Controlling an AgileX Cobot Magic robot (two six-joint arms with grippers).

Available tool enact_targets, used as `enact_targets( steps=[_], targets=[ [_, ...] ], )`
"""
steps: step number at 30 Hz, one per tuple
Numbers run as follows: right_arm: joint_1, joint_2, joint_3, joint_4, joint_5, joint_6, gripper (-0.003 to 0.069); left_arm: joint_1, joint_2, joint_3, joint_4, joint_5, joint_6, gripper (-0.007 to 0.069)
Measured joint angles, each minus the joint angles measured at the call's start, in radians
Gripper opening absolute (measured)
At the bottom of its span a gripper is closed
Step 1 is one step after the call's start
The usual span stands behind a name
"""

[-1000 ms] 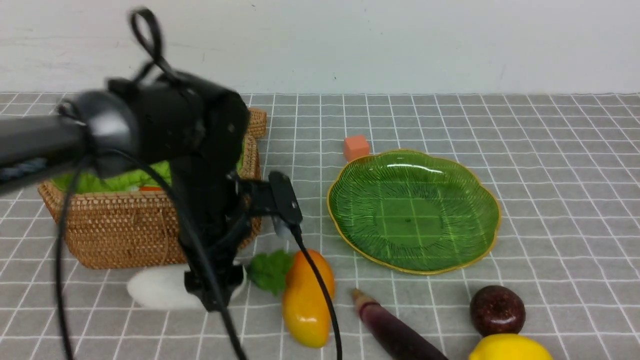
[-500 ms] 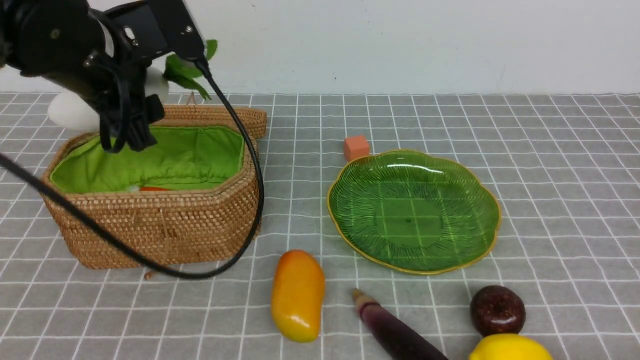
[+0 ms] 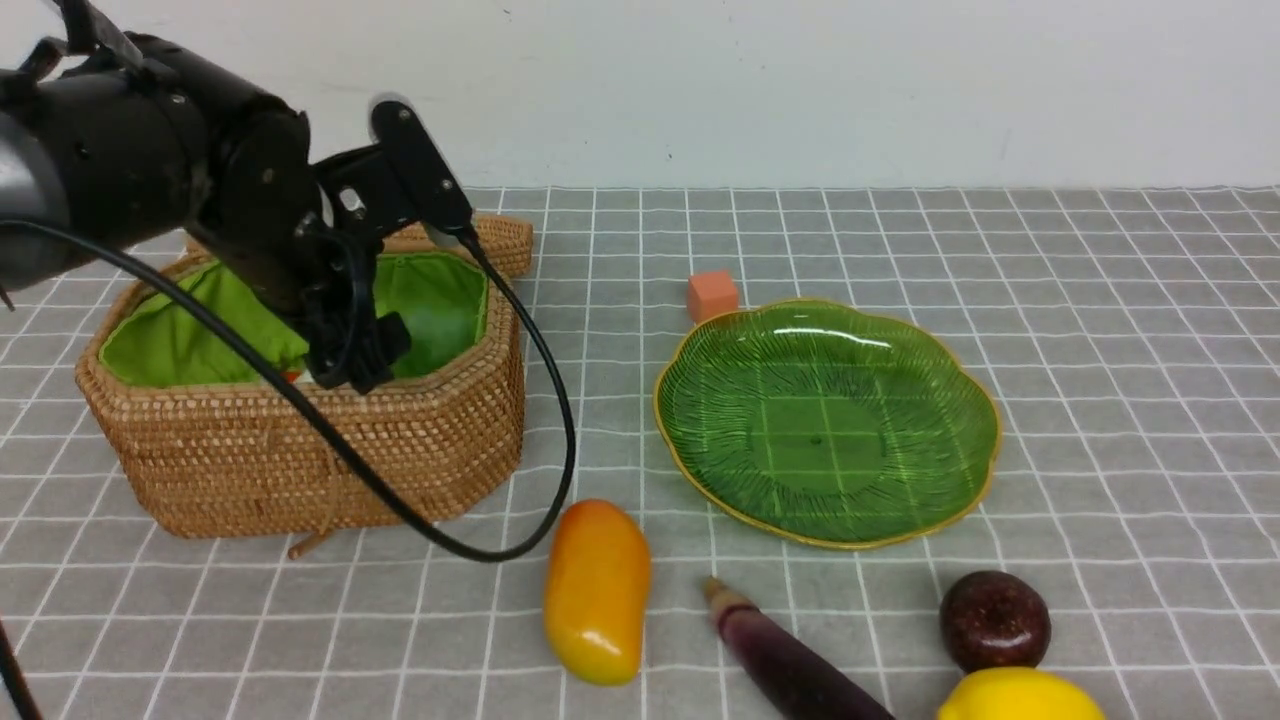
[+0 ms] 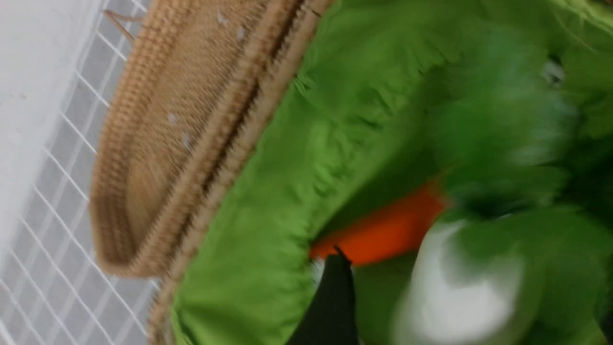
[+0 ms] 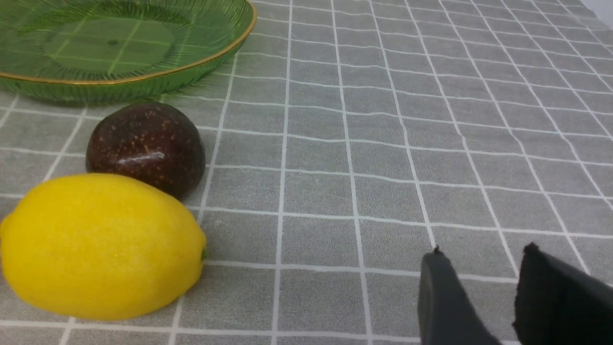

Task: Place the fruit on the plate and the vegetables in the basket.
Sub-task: Take a daikon with your left arm and place it on the basket on the left, then grab an eggplant with your right arm and place it in the basket on the left.

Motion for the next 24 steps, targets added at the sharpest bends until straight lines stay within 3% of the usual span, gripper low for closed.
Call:
enact_targets(
  steps=[5, 11, 12, 14, 17, 20, 24],
  targets=[
    [0.000, 0.000, 0.000, 0.000, 0.000, 0.000, 0.0240, 0.000, -0.161, 0.002, -0.139, 0.132, -0.026, 0.0580],
    [0.000, 0.000, 0.000, 0.000, 0.000, 0.000, 0.0240, 0.000, -0.610, 0.001, -0.273, 0.254, -0.246, 0.0309],
    [0.000, 0.000, 0.000, 0.000, 0.000, 0.000, 0.0240, 0.000, -0.610, 0.001, -0.273, 0.254, -0.246, 0.0309],
    [0.000, 0.000, 0.000, 0.000, 0.000, 0.000, 0.0240, 0.000, -0.808, 0.017, -0.315, 0.296, -0.358, 0.0167],
    [0.000, 0.000, 0.000, 0.000, 0.000, 0.000, 0.0240, 0.000, -0.952, 0.072, -0.354, 0.327, -0.432, 0.0087],
    [0.000, 0.000, 0.000, 0.000, 0.000, 0.000, 0.0240, 0.000, -1.201, 0.259, -0.420, 0.314, -0.546, 0.0000],
    [0.000, 0.000, 0.000, 0.000, 0.000, 0.000, 0.0240, 0.000, -1.442, 0.605, -0.437, 0.242, -0.728, -0.0013]
  ],
)
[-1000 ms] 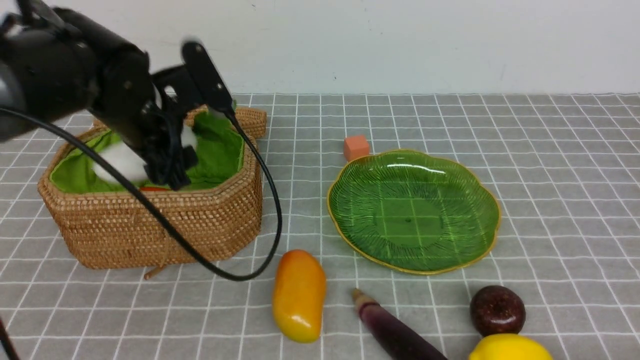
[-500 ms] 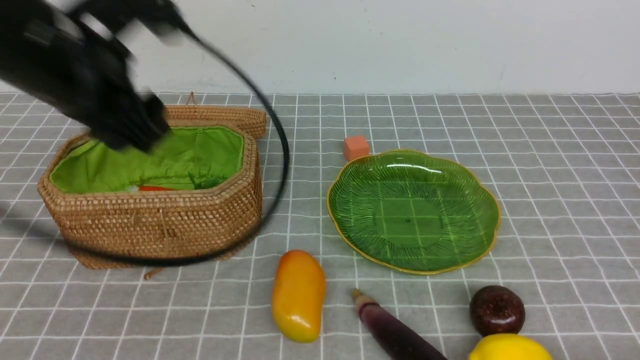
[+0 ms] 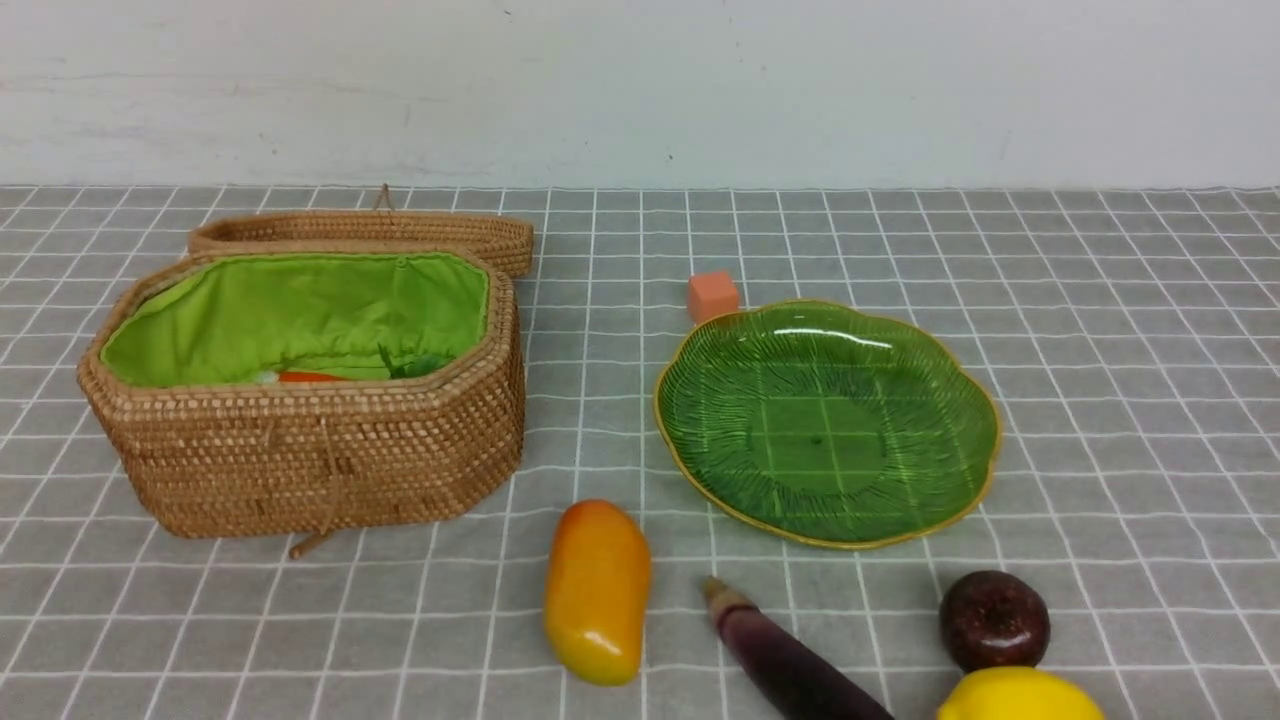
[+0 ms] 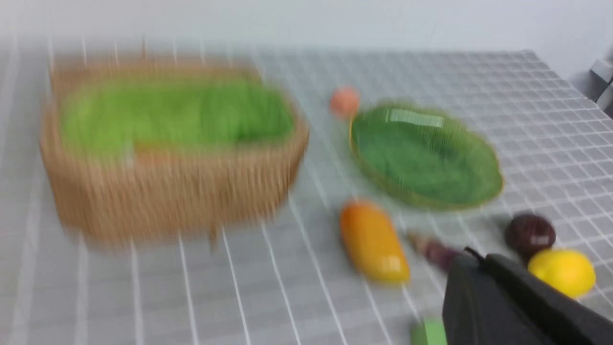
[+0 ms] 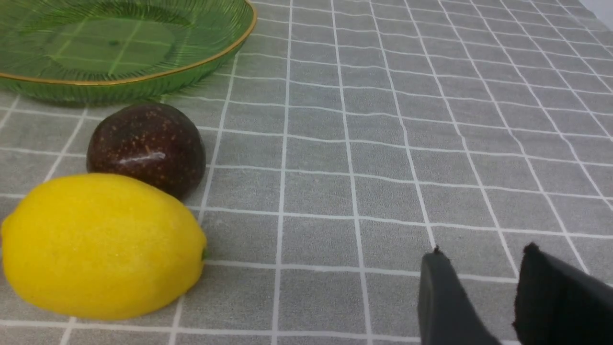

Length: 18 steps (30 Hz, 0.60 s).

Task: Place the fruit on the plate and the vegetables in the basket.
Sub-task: Grab an eggplant with your right arm and place it in the basket on the left.

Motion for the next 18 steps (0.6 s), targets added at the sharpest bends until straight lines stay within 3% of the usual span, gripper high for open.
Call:
enact_targets(
  steps=[4, 18],
  targets=[
    [0.000, 0.000, 0.000, 0.000, 0.000, 0.000, 0.0240, 0.000, -0.077, 0.230, -0.002, -0.038, -0.080, -0.0013],
    [0.000, 0.000, 0.000, 0.000, 0.000, 0.000, 0.0240, 0.000, -0.082, 0.281, -0.002, -0.098, -0.079, -0.0013]
  ],
)
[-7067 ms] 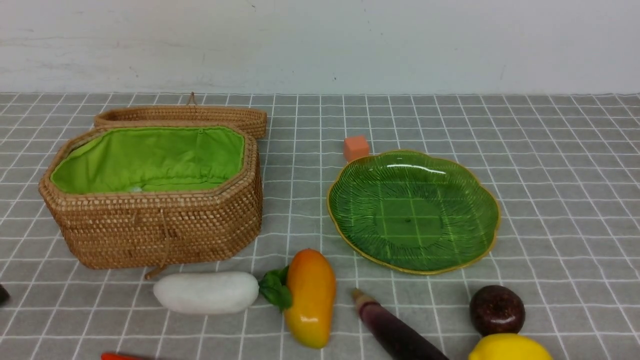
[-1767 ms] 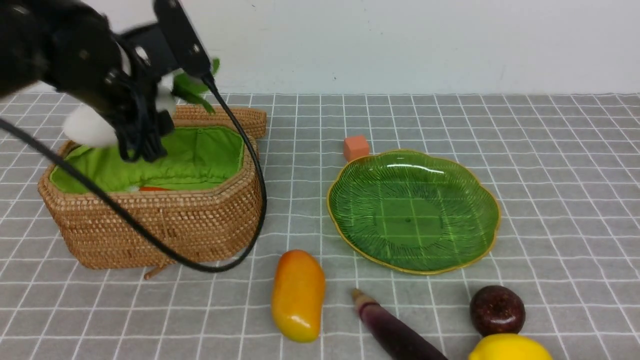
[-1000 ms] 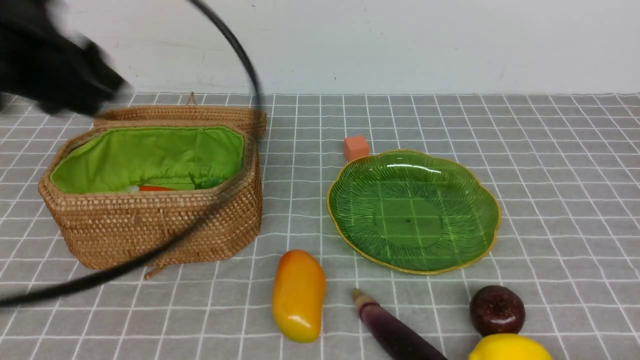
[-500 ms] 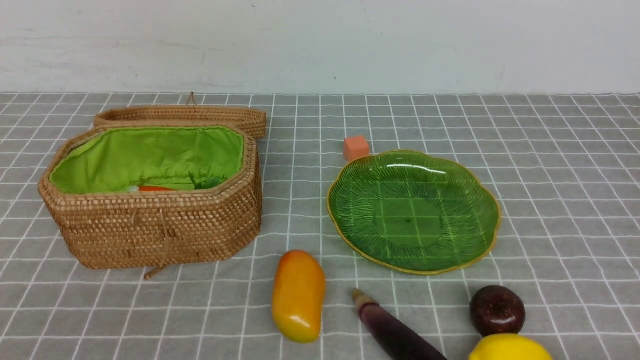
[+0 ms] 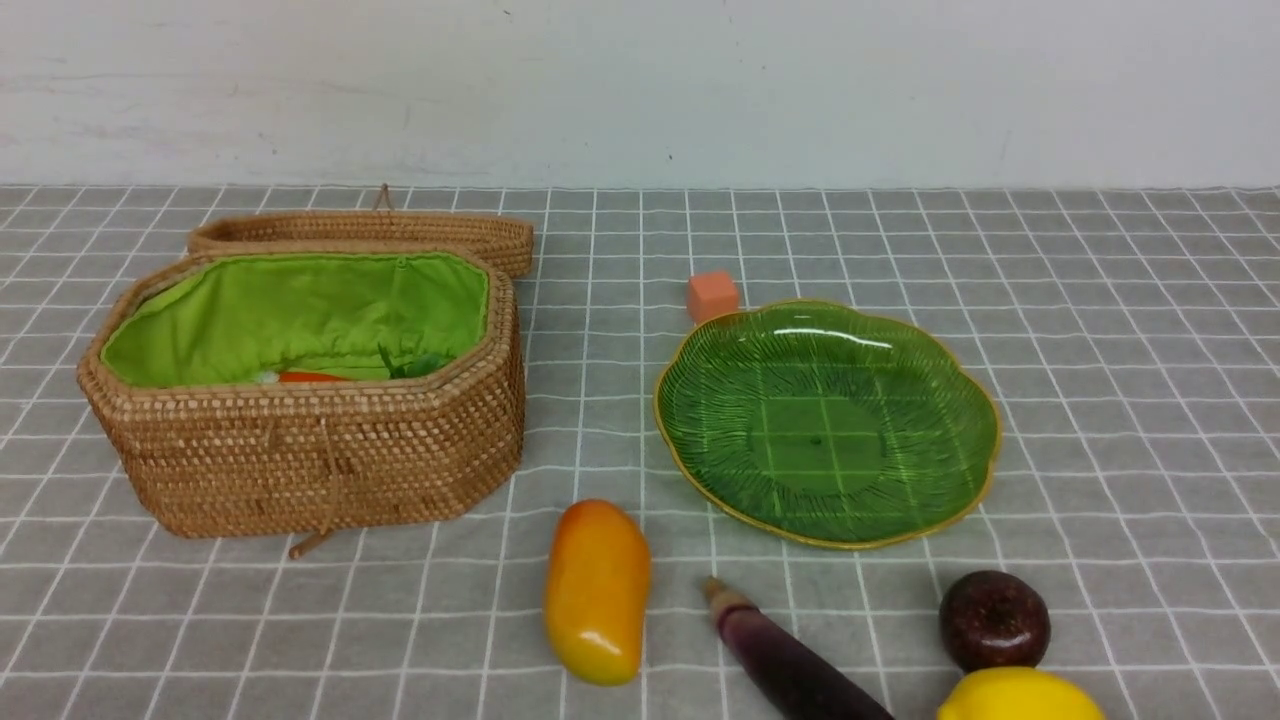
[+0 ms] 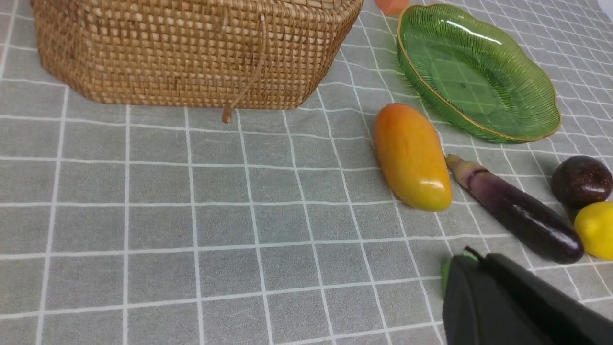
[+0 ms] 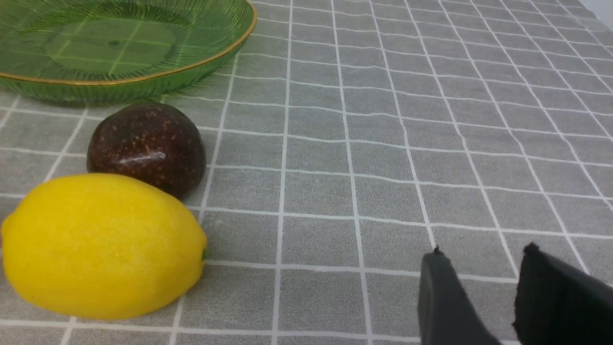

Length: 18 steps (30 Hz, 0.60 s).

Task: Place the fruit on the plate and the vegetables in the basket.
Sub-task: Grab an eggplant with your right arm and place it in the basket on the left.

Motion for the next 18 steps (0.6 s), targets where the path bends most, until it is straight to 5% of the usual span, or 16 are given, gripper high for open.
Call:
enact_targets(
  steps=[6, 18],
  targets=[
    [0.000, 0.000, 0.000, 0.000, 0.000, 0.000, 0.0240, 0.000, 0.000, 0.004, 0.057, -0.042, -0.001, -0.0013],
    [0.000, 0.000, 0.000, 0.000, 0.000, 0.000, 0.0240, 0.105, -0.207, 0.356, 0.159, -0.499, 0.107, -0.0013]
  ],
)
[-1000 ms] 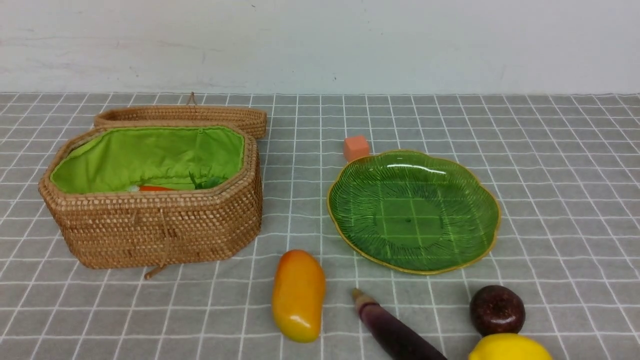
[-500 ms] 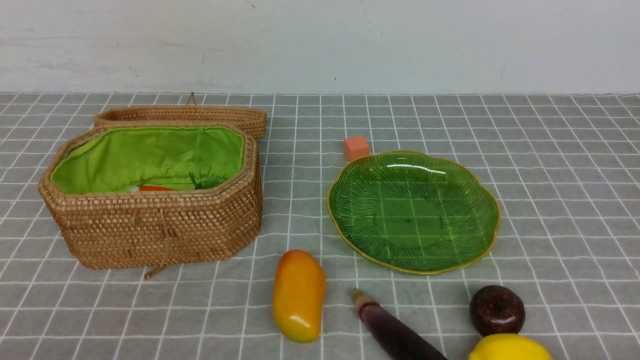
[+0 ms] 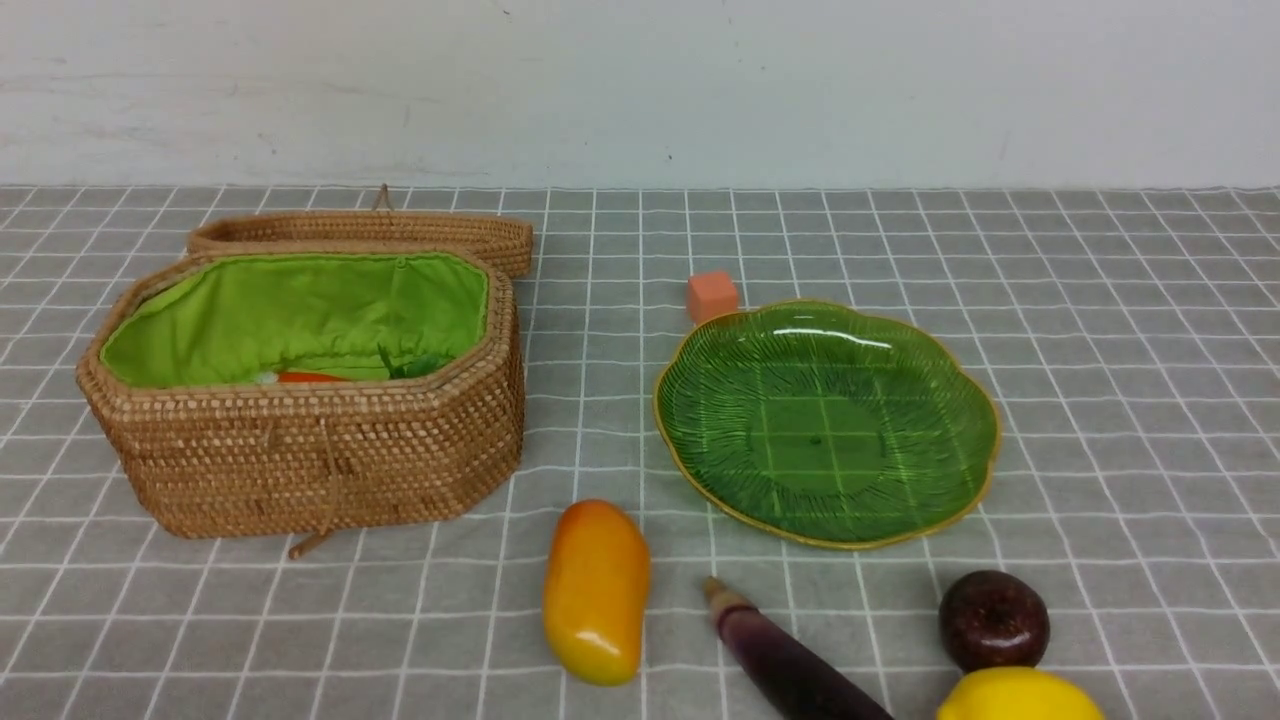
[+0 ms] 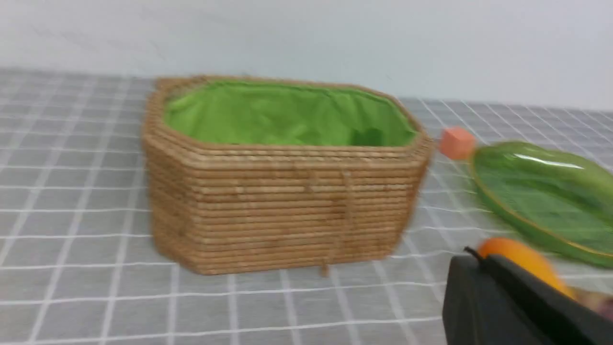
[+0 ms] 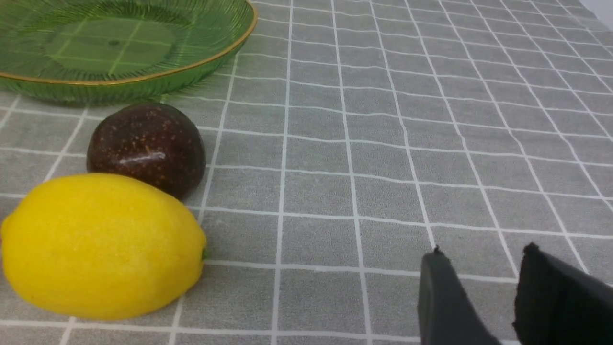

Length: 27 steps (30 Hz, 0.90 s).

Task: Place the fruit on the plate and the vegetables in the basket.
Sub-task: Grab an eggplant with your right arm and place it in the basket on the left.

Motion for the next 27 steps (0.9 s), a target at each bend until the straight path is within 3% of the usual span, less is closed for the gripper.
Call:
enact_targets(
  steps=[5, 12, 27],
  targets=[
    [0.000, 0.000, 0.000, 0.000, 0.000, 0.000, 0.0240, 0.029, -0.006, 0.180, 0.000, -0.086, 0.006, -0.0010],
    [0.000, 0.000, 0.000, 0.000, 0.000, 0.000, 0.0240, 0.029, -0.006, 0.193, -0.008, 0.034, 0.009, -0.0008],
    [0.000, 0.000, 0.000, 0.000, -0.004, 0.000, 0.0240, 0.029, -0.006, 0.193, -0.011, 0.046, 0.009, 0.0005]
  ],
)
